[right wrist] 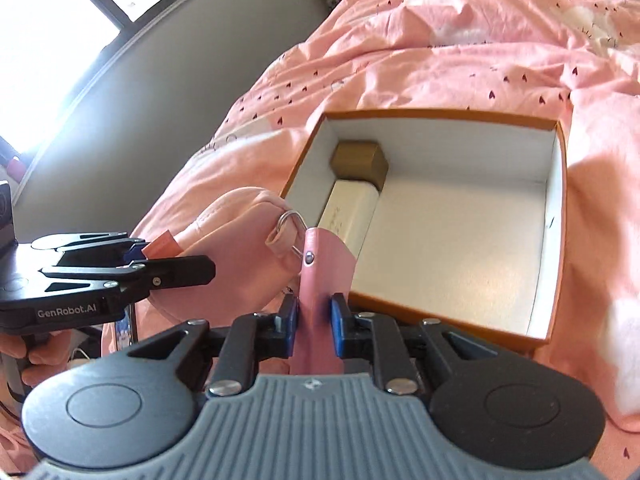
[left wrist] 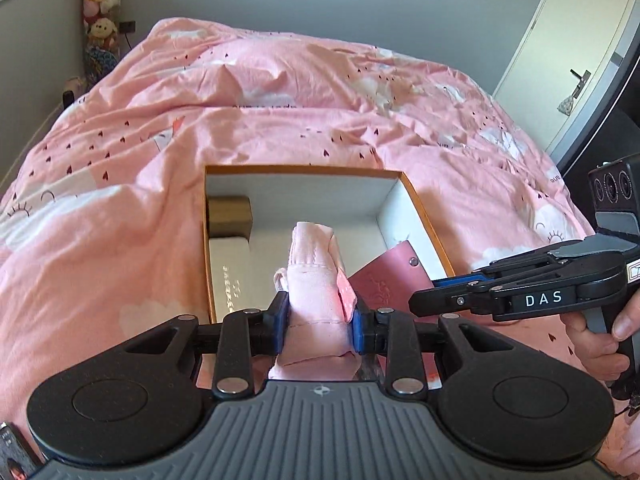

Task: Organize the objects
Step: 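Carry the pouch into the orange box with the left tool while the right tool drops the wallet inside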

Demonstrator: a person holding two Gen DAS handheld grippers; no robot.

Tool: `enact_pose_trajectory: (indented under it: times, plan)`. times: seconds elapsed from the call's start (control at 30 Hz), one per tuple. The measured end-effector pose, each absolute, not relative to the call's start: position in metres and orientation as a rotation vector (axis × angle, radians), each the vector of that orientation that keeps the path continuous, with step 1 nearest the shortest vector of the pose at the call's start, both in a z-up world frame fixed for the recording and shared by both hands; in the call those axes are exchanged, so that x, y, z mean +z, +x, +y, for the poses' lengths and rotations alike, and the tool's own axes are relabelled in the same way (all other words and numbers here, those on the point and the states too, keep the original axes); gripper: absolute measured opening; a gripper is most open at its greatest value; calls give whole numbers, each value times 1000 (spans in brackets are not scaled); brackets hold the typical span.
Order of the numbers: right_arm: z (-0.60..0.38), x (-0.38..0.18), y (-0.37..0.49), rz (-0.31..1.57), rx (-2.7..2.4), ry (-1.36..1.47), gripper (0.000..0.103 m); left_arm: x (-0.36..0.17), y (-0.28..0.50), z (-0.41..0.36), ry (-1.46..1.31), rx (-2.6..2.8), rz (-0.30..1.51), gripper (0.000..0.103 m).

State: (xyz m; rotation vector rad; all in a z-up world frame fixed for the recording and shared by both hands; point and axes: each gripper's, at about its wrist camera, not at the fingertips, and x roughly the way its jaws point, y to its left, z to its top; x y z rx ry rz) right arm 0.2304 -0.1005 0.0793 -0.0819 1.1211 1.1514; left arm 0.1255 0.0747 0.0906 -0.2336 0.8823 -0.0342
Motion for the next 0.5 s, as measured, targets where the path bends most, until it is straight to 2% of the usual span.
enact_pose_trajectory:
  times: [0.2, 0.5]
  plan:
    - [-92, 86, 268, 1063, 1081, -24, 19, 80, 164, 75, -188, 25, 838, 34]
    - [-44, 10, 323, 1147, 969, 33, 19, 31, 201, 80, -172, 132, 863, 34]
